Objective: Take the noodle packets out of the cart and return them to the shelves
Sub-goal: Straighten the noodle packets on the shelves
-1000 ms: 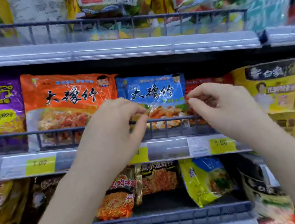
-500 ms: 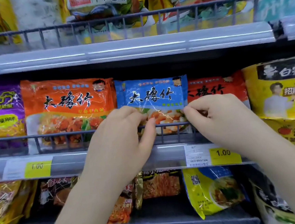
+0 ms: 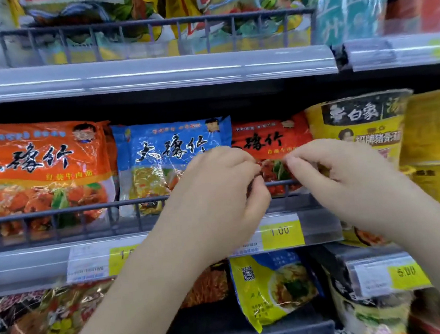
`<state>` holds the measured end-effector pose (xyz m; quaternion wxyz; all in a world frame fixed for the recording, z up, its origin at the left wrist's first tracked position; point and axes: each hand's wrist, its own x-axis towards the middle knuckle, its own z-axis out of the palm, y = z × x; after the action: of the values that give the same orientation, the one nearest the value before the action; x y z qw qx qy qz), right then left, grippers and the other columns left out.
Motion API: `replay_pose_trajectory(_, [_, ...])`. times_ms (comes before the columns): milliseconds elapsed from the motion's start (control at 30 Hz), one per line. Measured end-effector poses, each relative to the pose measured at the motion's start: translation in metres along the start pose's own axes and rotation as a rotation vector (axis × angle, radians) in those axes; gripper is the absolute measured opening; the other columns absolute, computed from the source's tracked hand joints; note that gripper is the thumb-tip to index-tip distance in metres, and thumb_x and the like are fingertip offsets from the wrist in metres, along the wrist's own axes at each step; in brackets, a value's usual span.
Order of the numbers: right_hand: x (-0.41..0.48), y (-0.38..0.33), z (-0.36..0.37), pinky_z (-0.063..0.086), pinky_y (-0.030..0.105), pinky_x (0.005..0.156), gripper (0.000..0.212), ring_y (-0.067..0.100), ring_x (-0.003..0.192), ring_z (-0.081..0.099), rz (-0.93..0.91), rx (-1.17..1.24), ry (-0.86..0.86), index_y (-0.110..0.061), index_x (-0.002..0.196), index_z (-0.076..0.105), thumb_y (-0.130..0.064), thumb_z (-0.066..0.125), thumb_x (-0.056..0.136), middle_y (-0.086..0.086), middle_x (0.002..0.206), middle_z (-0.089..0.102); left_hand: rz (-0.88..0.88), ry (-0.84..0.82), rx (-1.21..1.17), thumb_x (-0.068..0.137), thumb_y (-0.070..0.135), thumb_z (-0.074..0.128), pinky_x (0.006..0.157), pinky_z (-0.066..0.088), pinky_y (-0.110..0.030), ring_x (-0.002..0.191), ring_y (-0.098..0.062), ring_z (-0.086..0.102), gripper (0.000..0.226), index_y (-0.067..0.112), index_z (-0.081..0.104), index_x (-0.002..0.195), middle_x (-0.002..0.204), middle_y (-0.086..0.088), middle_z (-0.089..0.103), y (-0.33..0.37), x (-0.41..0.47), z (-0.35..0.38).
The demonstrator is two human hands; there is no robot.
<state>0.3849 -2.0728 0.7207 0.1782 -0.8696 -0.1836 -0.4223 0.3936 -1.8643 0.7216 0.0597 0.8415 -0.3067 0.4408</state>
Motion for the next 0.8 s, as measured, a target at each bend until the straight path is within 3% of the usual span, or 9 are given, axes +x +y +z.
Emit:
replay_pose_trajectory(133, [0.010, -0.001, 0.005, 0.050, 0.042, 0.085, 0.054, 0.007, 0.094, 0.059, -0.067, -0.067, -0.072, -0.020, 0.086, 0.067, -0.052, 0.027, 0.103, -0.009, 0.096, 0.067, -0.033, -0.183, 0.199, 0.101, 0.037, 0.015, 0.124, 0.020, -0.040, 0.110, -0.015, 0.055, 0.053, 0.019, 0.064, 0.088, 0.101, 0.007, 0.063, 0.001, 0.024, 0.005])
replay_pose_trajectory(233, [0.013, -0.003, 0.009, 0.047, 0.041, 0.093, 0.065, 0.007, 0.106, 0.059, -0.040, -0.100, -0.151, -0.023, 0.092, 0.071, -0.058, 0.018, 0.101, -0.008, 0.111, 0.068, -0.062, -0.189, 0.268, 0.096, 0.040, 0.004, 0.127, 0.011, -0.044, 0.124, -0.015, 0.054, 0.070, 0.018, 0.071, 0.098, 0.115, 0.005, 0.069, -0.001, 0.026, 0.006])
replay_pose_trajectory(400, [0.008, -0.002, 0.012, 0.043, 0.041, 0.091, 0.066, 0.007, 0.108, 0.057, -0.015, -0.087, -0.134, -0.024, 0.077, 0.068, -0.060, 0.018, 0.101, -0.010, 0.115, 0.068, -0.142, -0.193, 0.348, 0.098, 0.034, 0.009, 0.125, 0.019, -0.052, 0.114, -0.026, 0.058, 0.059, 0.014, 0.062, 0.080, 0.098, -0.004, 0.072, -0.003, 0.022, 0.007])
replay_pose_trajectory(500, [0.004, 0.001, 0.014, 0.046, 0.040, 0.086, 0.073, 0.007, 0.098, 0.058, 0.002, -0.125, -0.095, -0.024, 0.080, 0.068, -0.065, 0.012, 0.102, -0.010, 0.105, 0.068, -0.157, -0.168, 0.333, 0.101, 0.024, 0.032, 0.116, 0.033, -0.063, 0.096, -0.037, 0.064, 0.042, 0.016, 0.035, 0.060, 0.077, -0.009, 0.068, -0.004, 0.022, 0.007])
replay_pose_trajectory(567, [0.002, 0.004, 0.016, 0.051, 0.042, 0.080, 0.074, 0.007, 0.093, 0.059, 0.001, -0.138, -0.046, -0.026, 0.080, 0.068, -0.068, 0.010, 0.099, -0.012, 0.096, 0.066, -0.145, -0.151, 0.328, 0.097, 0.019, 0.037, 0.109, 0.040, -0.067, 0.085, -0.040, 0.065, 0.037, 0.016, 0.042, 0.060, 0.069, -0.010, 0.066, -0.006, 0.024, 0.009])
replay_pose_trajectory(600, [0.000, 0.006, 0.016, 0.054, 0.042, 0.078, 0.074, 0.008, 0.091, 0.060, 0.004, -0.144, -0.018, -0.027, 0.081, 0.068, -0.069, 0.010, 0.098, -0.012, 0.095, 0.065, -0.152, -0.186, 0.346, 0.095, 0.024, 0.025, 0.112, 0.037, -0.066, 0.091, -0.039, 0.065, 0.038, 0.013, 0.052, 0.071, 0.076, -0.010, 0.067, -0.007, 0.025, 0.011])
replay_pose_trajectory(667, [-0.004, 0.008, 0.013, 0.055, 0.041, 0.074, 0.071, 0.011, 0.089, 0.060, 0.020, -0.170, 0.036, -0.029, 0.084, 0.069, -0.068, 0.011, 0.100, -0.012, 0.092, 0.065, -0.203, -0.236, 0.380, 0.089, 0.032, 0.001, 0.123, 0.021, -0.057, 0.113, -0.035, 0.057, 0.056, 0.012, 0.052, 0.097, 0.097, -0.009, 0.066, -0.003, 0.028, 0.011])
replay_pose_trajectory(733, [-0.009, 0.006, 0.008, 0.053, 0.037, 0.067, 0.068, 0.015, 0.087, 0.059, 0.046, -0.232, 0.070, -0.030, 0.085, 0.066, -0.065, 0.010, 0.102, -0.011, 0.088, 0.063, -0.211, -0.274, 0.380, 0.098, 0.027, 0.009, 0.126, 0.013, -0.056, 0.122, -0.036, 0.051, 0.043, 0.010, 0.049, 0.102, 0.108, -0.009, 0.061, 0.001, 0.030, 0.010])
replay_pose_trajectory(800, [-0.012, 0.003, 0.006, 0.046, 0.030, 0.058, 0.067, 0.017, 0.084, 0.058, 0.062, -0.295, 0.080, -0.031, 0.085, 0.064, -0.065, 0.008, 0.101, -0.009, 0.084, 0.061, -0.171, -0.285, 0.409, 0.103, 0.015, 0.023, 0.125, 0.012, -0.062, 0.123, -0.041, 0.048, 0.021, 0.012, 0.042, 0.093, 0.116, -0.012, 0.055, 0.004, 0.031, 0.012])
